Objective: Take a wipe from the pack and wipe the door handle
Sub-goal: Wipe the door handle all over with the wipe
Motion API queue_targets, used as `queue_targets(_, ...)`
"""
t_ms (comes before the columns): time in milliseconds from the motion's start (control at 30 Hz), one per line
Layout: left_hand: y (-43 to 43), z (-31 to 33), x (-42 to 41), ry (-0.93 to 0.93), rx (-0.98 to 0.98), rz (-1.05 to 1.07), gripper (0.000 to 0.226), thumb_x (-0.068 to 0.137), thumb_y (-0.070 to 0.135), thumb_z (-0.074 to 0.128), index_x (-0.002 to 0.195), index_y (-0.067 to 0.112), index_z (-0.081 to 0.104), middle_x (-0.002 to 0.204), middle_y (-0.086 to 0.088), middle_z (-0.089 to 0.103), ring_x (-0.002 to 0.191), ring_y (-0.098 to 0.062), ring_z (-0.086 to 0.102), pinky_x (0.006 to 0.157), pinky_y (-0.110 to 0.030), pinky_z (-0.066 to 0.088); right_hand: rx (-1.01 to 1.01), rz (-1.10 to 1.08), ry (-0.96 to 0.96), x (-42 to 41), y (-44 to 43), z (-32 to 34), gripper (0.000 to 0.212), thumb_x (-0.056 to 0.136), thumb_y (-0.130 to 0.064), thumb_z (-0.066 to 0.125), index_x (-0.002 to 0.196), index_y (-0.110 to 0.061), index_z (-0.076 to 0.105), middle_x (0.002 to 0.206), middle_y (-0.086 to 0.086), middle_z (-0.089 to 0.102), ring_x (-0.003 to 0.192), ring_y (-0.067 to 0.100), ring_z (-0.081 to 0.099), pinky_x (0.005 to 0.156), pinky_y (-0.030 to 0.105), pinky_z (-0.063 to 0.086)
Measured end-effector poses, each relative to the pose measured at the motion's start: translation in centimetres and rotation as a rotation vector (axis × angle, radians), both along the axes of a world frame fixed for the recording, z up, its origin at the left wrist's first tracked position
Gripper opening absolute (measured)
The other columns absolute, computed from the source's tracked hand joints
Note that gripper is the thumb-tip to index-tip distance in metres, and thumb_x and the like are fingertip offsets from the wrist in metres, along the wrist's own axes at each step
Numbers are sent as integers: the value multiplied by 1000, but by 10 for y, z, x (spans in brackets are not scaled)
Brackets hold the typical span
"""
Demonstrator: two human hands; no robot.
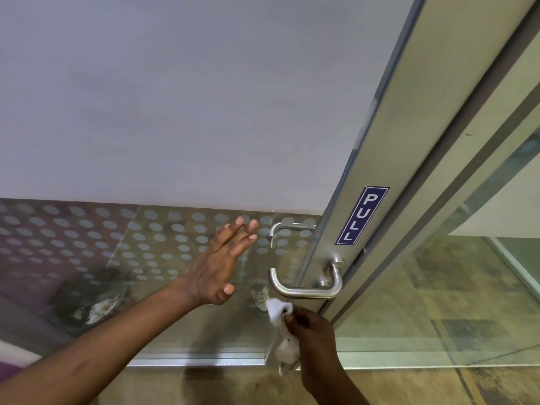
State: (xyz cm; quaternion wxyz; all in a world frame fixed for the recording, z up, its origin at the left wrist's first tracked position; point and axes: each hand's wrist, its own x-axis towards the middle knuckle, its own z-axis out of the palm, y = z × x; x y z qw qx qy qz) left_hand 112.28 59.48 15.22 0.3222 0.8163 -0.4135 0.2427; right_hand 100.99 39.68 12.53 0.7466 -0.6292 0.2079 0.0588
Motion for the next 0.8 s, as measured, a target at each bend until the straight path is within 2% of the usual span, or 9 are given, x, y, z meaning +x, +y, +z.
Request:
queue_targets(33,1,0,0,-8,1,3,76,94,64,3,152,17,18,162,-1,15,148,-27,10,119,-42,12,209,-66,78,7,3,-3,15,83,0,62,82,-8,75,78,17,68,64,21,59,52,26,47)
queue_targets(100,1,0,0,-15,6,11,76,94,65,3,152,17,18,162,0,14,149,-26,9,119,-42,12,536,-161,221,21,10,-8,11,86,3,55,87,1,65,81,16,65,64,19,61,50,23,52)
queue_targets(200,0,1,-2,-16,9,19,77,94,65,3,151,17,19,162,0,14,149,-27,9,119,-42,11,825,-198,342,43,24,-10,21,93,6,38,89,3,58,83,12,59,68,14,55,45,14,49)
queue_targets(300,0,2,-3,-15,18,15,77,94,65,4,151,17,19,162,0,14,149,-27,9,119,-42,11,1051,-223,230,58,33,-2,10,83,0,54,85,2,64,75,13,65,62,17,61,44,15,51)
queue_targets(433,2,3,-3,-8,38,24,77,94,66,4,151,16,20,162,0,14,149,-26,7,119,-42,11,1066,-161,184,56,34,2,17,77,-7,58,91,-4,65,81,8,64,58,11,64,39,11,45)
queue_targets(567,1,1,-2,-11,33,36,76,94,65,6,151,16,21,162,-1,14,149,-26,7,119,-42,11,953,-142,150,47,30,1,23,90,-1,48,90,-5,71,84,8,73,64,10,66,51,13,46)
queue_targets(667,0,1,-3,-19,33,45,77,94,65,6,147,12,26,162,1,13,149,-26,6,119,-42,10,996,-145,121,37,16,2,43,67,21,40,91,1,69,83,14,73,65,16,70,45,13,46)
queue_targets(733,0,1,-3,-33,37,53,79,94,65,6,143,7,29,162,1,12,149,-25,6,119,-42,10,1006,-165,117,30,3,1,42,60,17,44,88,3,71,84,18,73,65,19,71,43,14,47)
queue_targets(800,-1,2,-3,-54,39,66,80,95,63,5,140,3,31,162,2,12,149,-25,6,119,-41,10,999,-220,141,25,-8,-2,33,64,14,48,88,6,69,85,25,69,62,24,71,46,18,52)
